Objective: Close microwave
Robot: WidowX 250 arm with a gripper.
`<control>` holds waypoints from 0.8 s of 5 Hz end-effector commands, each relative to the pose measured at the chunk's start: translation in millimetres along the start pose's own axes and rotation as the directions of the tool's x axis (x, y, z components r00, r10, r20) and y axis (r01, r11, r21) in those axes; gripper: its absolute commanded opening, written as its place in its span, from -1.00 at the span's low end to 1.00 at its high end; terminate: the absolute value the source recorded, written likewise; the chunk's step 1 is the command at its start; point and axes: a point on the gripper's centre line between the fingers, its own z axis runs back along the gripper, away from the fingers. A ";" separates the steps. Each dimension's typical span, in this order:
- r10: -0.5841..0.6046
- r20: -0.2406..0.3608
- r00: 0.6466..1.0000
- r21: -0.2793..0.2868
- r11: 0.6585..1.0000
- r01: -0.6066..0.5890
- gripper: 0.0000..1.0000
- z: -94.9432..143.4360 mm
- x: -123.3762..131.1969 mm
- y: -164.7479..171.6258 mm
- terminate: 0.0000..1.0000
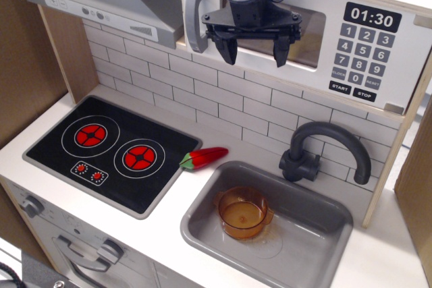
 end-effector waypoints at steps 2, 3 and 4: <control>-0.002 0.115 0.993 -0.007 1.000 0.002 1.00 16.9 27.3 -4.1 -1.00; -0.022 0.073 0.997 -0.011 1.000 0.023 1.00 21.3 6.1 3.5 -1.00; -0.062 0.016 0.998 -0.029 0.998 0.063 1.00 36.9 -31.2 10.6 -1.00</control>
